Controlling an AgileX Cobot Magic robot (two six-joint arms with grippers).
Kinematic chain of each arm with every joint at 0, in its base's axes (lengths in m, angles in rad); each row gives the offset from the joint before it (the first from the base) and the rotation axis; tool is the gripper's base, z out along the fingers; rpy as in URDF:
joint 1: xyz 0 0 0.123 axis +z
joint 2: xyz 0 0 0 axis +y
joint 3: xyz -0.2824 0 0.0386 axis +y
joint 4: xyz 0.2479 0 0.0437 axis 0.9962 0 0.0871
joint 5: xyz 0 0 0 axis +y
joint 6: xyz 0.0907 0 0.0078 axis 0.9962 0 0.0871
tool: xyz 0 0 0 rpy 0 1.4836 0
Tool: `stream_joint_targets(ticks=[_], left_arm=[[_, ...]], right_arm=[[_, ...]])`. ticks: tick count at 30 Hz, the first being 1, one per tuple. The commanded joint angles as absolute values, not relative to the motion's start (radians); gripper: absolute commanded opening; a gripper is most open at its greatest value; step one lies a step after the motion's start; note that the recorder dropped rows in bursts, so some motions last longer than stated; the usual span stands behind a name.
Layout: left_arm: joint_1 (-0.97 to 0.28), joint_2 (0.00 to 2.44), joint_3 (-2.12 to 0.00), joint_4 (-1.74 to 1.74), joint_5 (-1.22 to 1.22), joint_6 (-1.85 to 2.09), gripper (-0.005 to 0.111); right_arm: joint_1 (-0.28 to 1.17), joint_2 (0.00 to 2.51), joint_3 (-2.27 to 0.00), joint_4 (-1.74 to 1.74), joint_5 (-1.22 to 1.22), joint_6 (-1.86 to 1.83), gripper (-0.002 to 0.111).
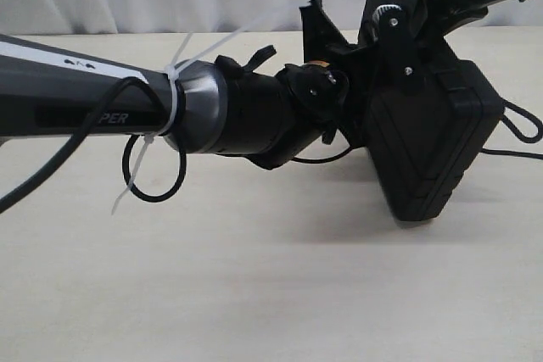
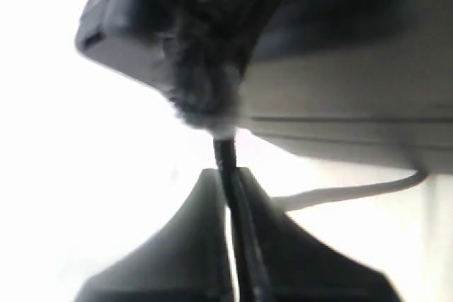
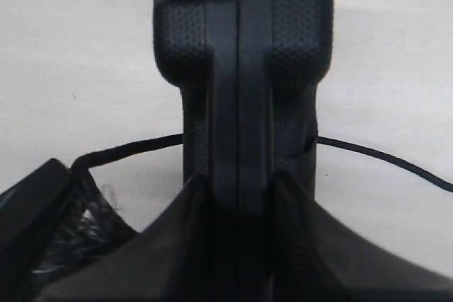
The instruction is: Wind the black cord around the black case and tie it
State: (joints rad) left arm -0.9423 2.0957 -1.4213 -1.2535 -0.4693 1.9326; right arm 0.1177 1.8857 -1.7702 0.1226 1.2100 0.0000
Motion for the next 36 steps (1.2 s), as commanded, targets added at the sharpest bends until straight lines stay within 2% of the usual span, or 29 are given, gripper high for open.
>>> stream_joint_targets(ticks=[1,4,6,12,15,22,29,36], left_arm=[[-0.942,2.085,-1.419,-1.298,-0.409,1.944,0.0],[-0.942,2.085,-1.419,-1.298,-0.263,1.944,0.0],[-0.942,2.085,-1.423,-1.294,-0.212,1.935,0.005],[-0.942,2.085,-1.44,-1.303,-0.321,1.931,0.038],[-0.942,2.085,-1.44,-1.311,-0.404,1.94,0.047],[-0.942,2.068,-1.44,-1.54,-0.435,2.144,0.05],[-0.942,1.994,-1.359,-1.566,-0.383,2.144,0.05],[-0.94,1.889,-1.255,-1.581,-0.569,2.144,0.05]], right_arm=[[0.119,1.887,-1.763,0.141,1.221,-0.007,0.004],[0.119,1.887,-1.763,0.141,1.221,-0.007,0.004],[0.119,1.887,-1.761,0.141,1.221,-0.007,0.004],[0.119,1.887,-1.761,0.141,1.221,-0.007,0.004],[0.119,1.887,-1.761,0.141,1.221,-0.007,0.004],[0.119,1.887,-1.73,0.141,1.221,-0.007,0.004],[0.119,1.887,-1.707,0.146,1.221,-0.007,0.004],[0.119,1.887,-1.703,0.309,1.221,-0.057,0.004]])
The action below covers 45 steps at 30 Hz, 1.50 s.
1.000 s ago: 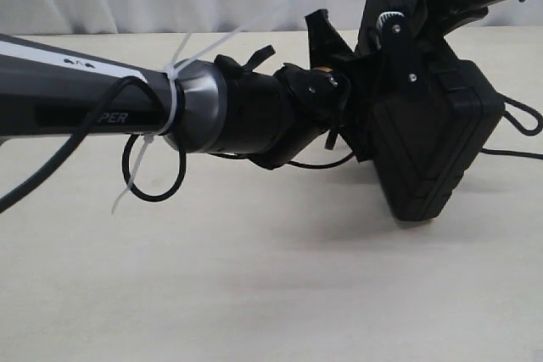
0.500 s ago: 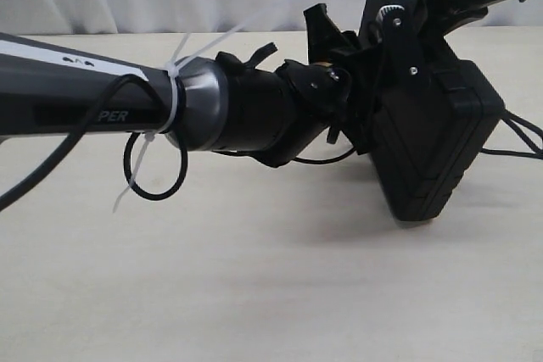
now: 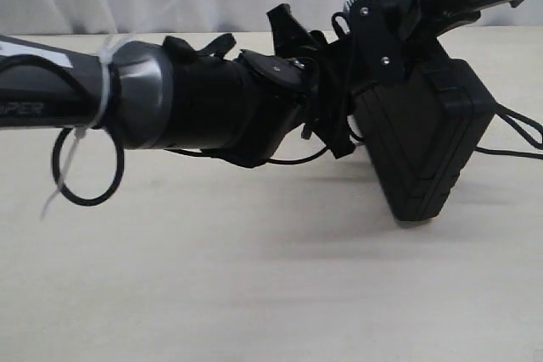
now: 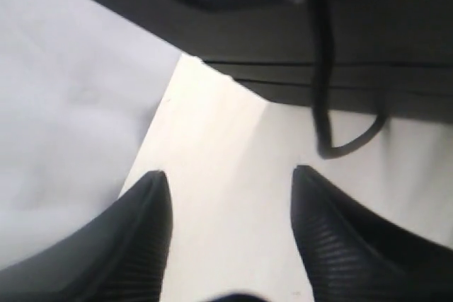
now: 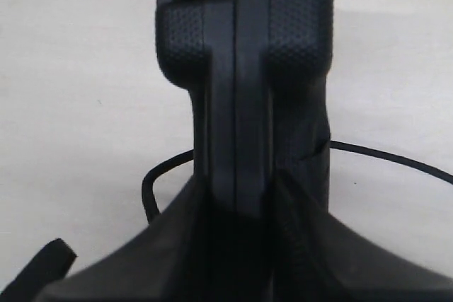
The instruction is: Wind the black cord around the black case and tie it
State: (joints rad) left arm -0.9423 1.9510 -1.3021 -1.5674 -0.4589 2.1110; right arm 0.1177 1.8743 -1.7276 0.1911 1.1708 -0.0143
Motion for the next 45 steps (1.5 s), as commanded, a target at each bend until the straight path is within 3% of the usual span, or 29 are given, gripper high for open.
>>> stream_joint_targets(ticks=[1,10,17,25,32,34,37,38,40,45], left_arm=[[-0.94,1.876,-1.245,-1.581,-0.591,2.144,0.05],[-0.937,1.784,-1.122,-1.575,-0.608,2.12,0.05],[-0.865,1.717,-1.025,-1.572,-0.524,2.088,0.05],[-0.751,1.702,-1.001,-1.589,-0.311,2.062,0.05],[-0.733,1.702,-1.001,-1.592,-0.233,2.062,0.05],[-0.733,1.702,-1.001,-1.592,-0.221,2.064,0.05],[-0.733,1.702,-1.001,-1.592,-0.212,2.064,0.05],[-0.733,1.702,-1.001,-1.592,-0.21,2.064,0.05],[-0.733,1.702,-1.001,-1.59,-0.21,2.066,0.05],[-0.733,1.702,-1.001,-1.584,-0.157,2.066,0.05]], right_arm=[[0.119,1.887,-1.696,0.336,1.221,-0.057,0.004],[0.119,1.887,-1.491,0.58,1.013,-0.135,0.004],[0.126,1.887,-1.368,0.782,0.887,-0.255,0.004],[0.219,1.887,-1.278,0.797,0.652,-0.269,0.004],[0.288,1.947,-1.28,0.788,0.584,-0.296,0.005],[0.288,1.963,-1.29,0.786,0.584,-0.299,0.009],[0.282,1.968,-1.304,0.772,0.58,-0.299,0.024],[0.282,1.964,-1.323,0.76,0.582,-0.299,0.036],[0.282,1.96,-1.36,0.737,0.609,-0.299,0.049],[0.282,1.956,-1.396,0.654,0.629,-0.262,0.05]])
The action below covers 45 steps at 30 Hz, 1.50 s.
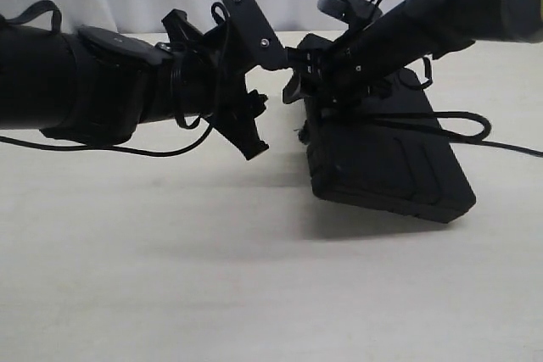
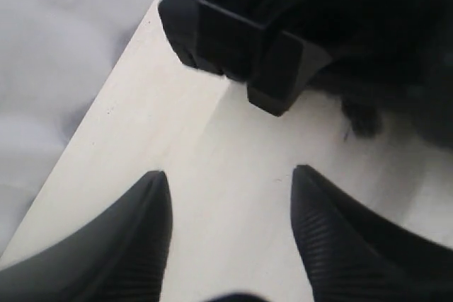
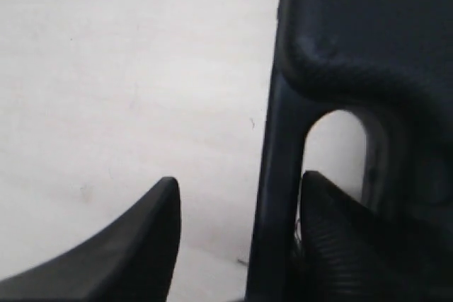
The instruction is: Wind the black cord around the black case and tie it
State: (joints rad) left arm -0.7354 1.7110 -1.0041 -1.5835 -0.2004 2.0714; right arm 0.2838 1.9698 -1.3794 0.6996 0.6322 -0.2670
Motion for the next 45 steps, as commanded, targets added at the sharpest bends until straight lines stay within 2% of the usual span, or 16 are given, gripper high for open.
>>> stream_joint_targets(ticks=[1,7,13,22,32,34,37,38,40,45], left_arm=[[-0.733,1.702,-1.001,-1.584,-0.155,2.066,0.05],[-0.733,1.702,-0.988,-1.58,-0.071,2.118,0.05],[-0.733,1.721,-0.91,-1.203,0.26,2.143,0.05],[-0.745,1.866,-1.067,-1.373,0.283,2.143,0.05],[-0.755,2.038,-1.263,-1.457,0.245,2.143,0.049],[-0.755,2.058,-1.295,-1.464,0.222,2.143,0.044],[-0.755,2.07,-1.322,-1.469,0.21,2.143,0.022],[-0.755,2.07,-1.332,-1.469,0.21,2.143,0.011],[-0.757,2.07,-1.358,-1.445,0.219,2.143,0.0],[-0.757,2.07,-1.451,-1.429,0.259,2.143,0.0]], right_arm=[[0.282,1.953,-1.396,0.625,0.629,-0.248,0.05],[0.28,1.908,-1.438,0.431,0.674,-0.134,0.048],[0.277,1.847,-1.567,0.204,0.876,-0.016,0.048],[0.277,1.811,-1.58,-0.047,1.1,0.091,0.048],[0.277,1.811,-1.534,-0.06,1.069,0.091,0.048],[0.277,1.811,-1.524,-0.06,1.052,0.091,0.048],[0.277,1.811,-1.515,-0.06,1.039,0.091,0.048],[0.277,1.811,-1.51,-0.06,1.031,0.091,0.048],[0.277,1.811,-1.51,-0.067,1.03,0.091,0.048],[0.277,1.811,-1.51,-0.072,1.032,0.084,0.048]])
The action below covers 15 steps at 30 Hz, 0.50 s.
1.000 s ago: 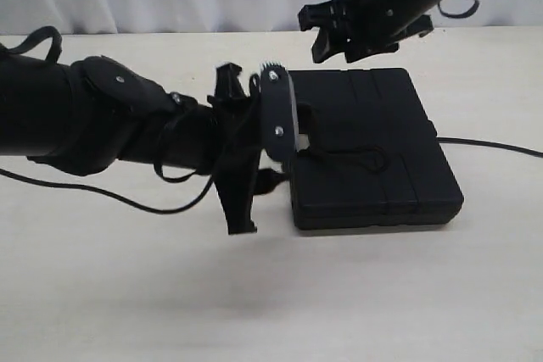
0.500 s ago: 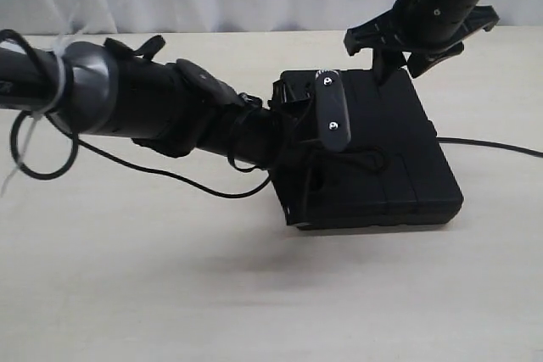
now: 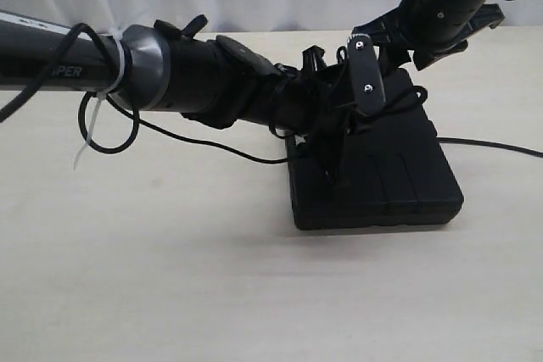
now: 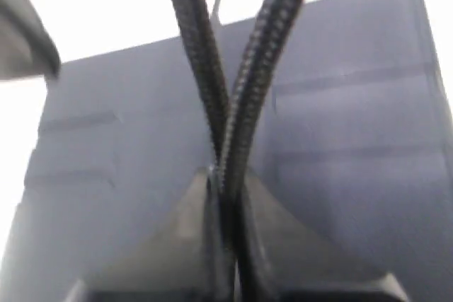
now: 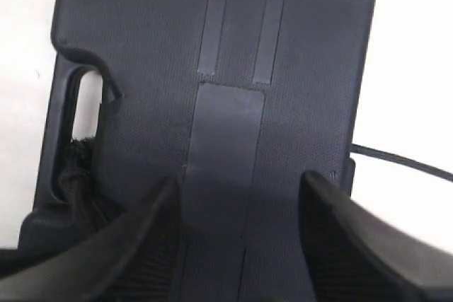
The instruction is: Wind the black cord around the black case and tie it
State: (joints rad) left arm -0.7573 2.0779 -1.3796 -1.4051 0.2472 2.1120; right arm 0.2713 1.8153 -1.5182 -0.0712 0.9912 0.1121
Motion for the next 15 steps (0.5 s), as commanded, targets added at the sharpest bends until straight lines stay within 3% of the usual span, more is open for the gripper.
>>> stream_joint_targets(ticks=[1,9,15], left_arm=[[-0.757,2.07,-1.459,-1.429,0.275,2.143,0.0],[-0.757,2.1,-1.467,-1.426,0.327,2.143,0.003],[-0.757,2.132,-1.467,-1.344,0.35,2.143,0.047]], right_arm=[[0.277,1.811,-1.51,-0.079,1.032,0.084,0.048],[0.277,1.811,-1.51,-0.09,1.025,0.084,0.048],[0.276,1.803,-1.512,-0.294,1.022,0.214,0.048]])
